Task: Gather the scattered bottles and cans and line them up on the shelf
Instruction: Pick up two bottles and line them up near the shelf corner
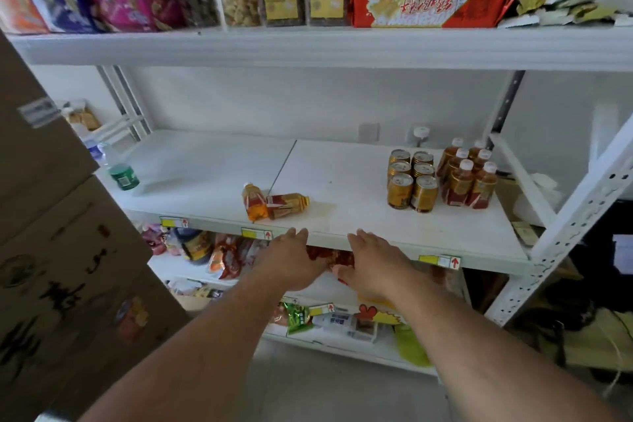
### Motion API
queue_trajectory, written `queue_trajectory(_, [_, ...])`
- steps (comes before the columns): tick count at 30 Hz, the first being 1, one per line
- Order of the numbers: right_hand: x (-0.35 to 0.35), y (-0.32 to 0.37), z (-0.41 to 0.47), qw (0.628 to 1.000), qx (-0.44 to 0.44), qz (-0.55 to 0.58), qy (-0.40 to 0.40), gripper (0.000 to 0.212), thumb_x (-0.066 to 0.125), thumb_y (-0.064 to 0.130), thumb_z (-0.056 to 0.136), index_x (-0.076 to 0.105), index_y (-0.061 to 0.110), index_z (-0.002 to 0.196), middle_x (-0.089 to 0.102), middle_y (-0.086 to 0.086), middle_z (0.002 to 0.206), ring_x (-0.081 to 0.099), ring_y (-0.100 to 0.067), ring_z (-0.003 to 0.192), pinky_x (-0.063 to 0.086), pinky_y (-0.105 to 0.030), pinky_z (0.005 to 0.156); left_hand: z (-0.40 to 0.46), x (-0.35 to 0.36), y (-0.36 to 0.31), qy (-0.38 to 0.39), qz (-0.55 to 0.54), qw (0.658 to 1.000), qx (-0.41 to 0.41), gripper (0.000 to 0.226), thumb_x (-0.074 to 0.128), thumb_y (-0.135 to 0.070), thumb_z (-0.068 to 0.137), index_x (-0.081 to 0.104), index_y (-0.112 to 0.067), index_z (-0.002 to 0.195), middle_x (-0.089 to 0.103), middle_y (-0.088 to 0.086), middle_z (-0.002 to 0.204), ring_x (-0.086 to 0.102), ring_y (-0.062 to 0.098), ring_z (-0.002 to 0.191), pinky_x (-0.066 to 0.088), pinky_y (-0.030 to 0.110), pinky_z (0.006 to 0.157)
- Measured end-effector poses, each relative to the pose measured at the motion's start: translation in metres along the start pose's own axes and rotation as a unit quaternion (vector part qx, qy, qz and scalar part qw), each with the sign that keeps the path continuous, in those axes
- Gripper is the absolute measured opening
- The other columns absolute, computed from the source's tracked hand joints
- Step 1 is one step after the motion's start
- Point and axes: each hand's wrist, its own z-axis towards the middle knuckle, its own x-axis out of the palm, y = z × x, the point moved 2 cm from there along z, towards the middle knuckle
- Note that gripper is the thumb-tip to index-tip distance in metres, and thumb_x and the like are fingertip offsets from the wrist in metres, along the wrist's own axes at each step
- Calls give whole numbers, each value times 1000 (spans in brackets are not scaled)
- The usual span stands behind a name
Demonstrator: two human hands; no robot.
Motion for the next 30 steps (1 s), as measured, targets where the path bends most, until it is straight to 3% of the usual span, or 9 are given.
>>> queue_trajectory(4, [9, 55, 3, 1000, -7, -3, -4, 85, 41, 64, 99, 15, 14, 162, 12, -7, 170, 17, -28, 155, 25, -46, 122, -19, -7, 54, 0, -28, 1000, -12, 87, 49, -64, 84, 24, -22, 155, 28, 3, 160, 29, 29, 144, 36, 49, 111])
queue_trajectory(7, [22, 89, 10, 1000, -6, 5, -5, 82, 43, 64, 98, 22, 15, 160, 24, -6, 167, 27, -29, 150, 31, -44, 118, -30, -11, 92, -4, -48, 999, -20, 81, 53, -62, 82, 32, -25, 152, 36, 0, 155, 39, 27, 137, 43, 47, 105])
queue_trajectory(12, [39, 131, 20, 1000, 1, 20, -9, 75, 49, 64, 94, 37, 16, 150, 47, -5, 148, 46, -28, 134, 45, -46, 106, -40, -13, 136, -1, -68, 997, -26, 77, 53, -57, 85, 35, -21, 151, 36, 4, 155, 38, 27, 138, 40, 44, 107])
queue_trajectory(15, [39, 146, 30, 1000, 2, 21, -9, 74, 49, 64, 95, 38, 15, 149, 48, -5, 145, 47, -28, 131, 45, -45, 106, -34, -16, 152, 1, -87, 996, -32, 80, 50, -64, 76, 41, -25, 146, 43, 0, 149, 45, 25, 131, 45, 47, 101])
queue_trajectory(19, [34, 152, 55, 1000, 12, 20, -1, 77, 49, 63, 96, 32, 15, 154, 41, -7, 154, 43, -31, 136, 42, -46, 108, -13, -21, 158, 1, -91, 995, -27, 72, 55, -56, 81, 42, -24, 144, 47, 0, 144, 48, 24, 126, 48, 45, 98])
queue_trajectory(24, [24, 143, 94, 999, 20, 36, -6, 76, 48, 61, 98, 30, 13, 155, 40, -9, 156, 42, -31, 137, 41, -46, 109, 36, -22, 164, 5, -83, 996, -36, 79, 44, -71, 71, 45, -30, 139, 52, 0, 137, 49, 27, 124, 49, 49, 95])
queue_trajectory(26, [19, 137, 110, 998, 25, 51, -11, 74, 50, 59, 98, 32, 14, 154, 42, -8, 153, 44, -30, 135, 43, -45, 107, 51, -28, 161, 2, -81, 996, -39, 73, 47, -69, 76, 45, -30, 138, 52, 1, 134, 51, 28, 121, 49, 49, 96])
queue_trajectory(30, [16, 127, 146, 997, 35, 70, -5, 74, 50, 59, 97, 33, 14, 154, 42, -8, 154, 45, -29, 135, 44, -44, 106, 82, -31, 159, 7, -72, 996, -50, 79, 52, -60, 88, 30, -21, 153, 37, 4, 154, 36, 29, 140, 37, 44, 110])
